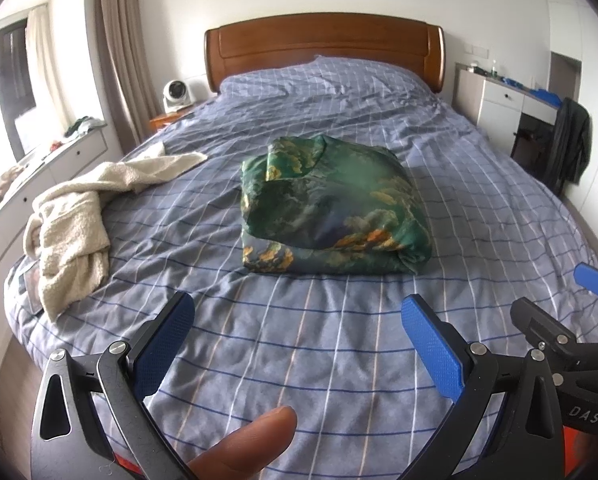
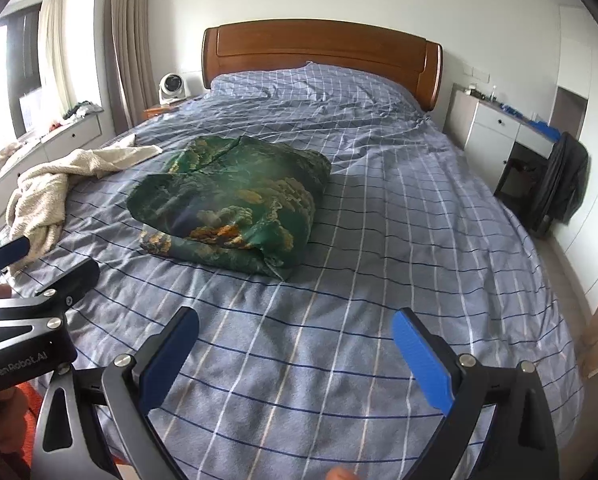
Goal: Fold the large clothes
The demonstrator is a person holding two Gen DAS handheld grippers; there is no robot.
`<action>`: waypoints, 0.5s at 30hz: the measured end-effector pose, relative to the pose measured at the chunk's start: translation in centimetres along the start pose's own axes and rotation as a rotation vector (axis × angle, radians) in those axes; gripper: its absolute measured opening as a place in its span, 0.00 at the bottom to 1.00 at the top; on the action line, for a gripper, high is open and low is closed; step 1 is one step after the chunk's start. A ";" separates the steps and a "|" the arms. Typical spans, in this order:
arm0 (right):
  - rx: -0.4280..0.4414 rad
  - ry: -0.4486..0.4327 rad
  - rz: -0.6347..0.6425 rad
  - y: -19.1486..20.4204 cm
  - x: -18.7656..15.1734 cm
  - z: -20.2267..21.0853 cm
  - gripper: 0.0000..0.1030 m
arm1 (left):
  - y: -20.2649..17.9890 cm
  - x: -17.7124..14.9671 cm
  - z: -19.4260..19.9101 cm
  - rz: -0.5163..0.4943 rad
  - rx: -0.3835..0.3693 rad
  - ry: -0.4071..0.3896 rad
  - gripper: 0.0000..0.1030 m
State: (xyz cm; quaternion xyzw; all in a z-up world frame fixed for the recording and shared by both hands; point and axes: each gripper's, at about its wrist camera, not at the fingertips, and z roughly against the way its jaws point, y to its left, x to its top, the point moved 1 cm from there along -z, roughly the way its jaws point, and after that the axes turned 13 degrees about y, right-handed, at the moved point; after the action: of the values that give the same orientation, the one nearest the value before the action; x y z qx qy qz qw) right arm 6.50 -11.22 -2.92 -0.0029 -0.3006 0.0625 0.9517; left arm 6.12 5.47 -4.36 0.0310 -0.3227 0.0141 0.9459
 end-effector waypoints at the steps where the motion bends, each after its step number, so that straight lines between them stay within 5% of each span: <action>1: 0.005 -0.004 -0.002 0.0 -0.1 0.1 0.96 | 0.1 0.0 0.0 0.000 -0.001 0.001 1.00; 7: -0.037 -0.064 0.031 0.5 -0.3 1.2 0.96 | 0.4 0.0 0.3 0.017 -0.002 0.003 1.00; 15: -0.042 -0.013 0.004 0.4 0.3 0.3 0.96 | 1.0 0.3 0.8 0.033 -0.017 0.005 1.00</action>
State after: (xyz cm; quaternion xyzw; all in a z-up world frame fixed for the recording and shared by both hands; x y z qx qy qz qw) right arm 6.55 -10.82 -2.50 -0.0232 -0.3081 0.0580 0.9493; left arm 5.84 6.44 -3.46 0.0176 -0.3211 0.0268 0.9465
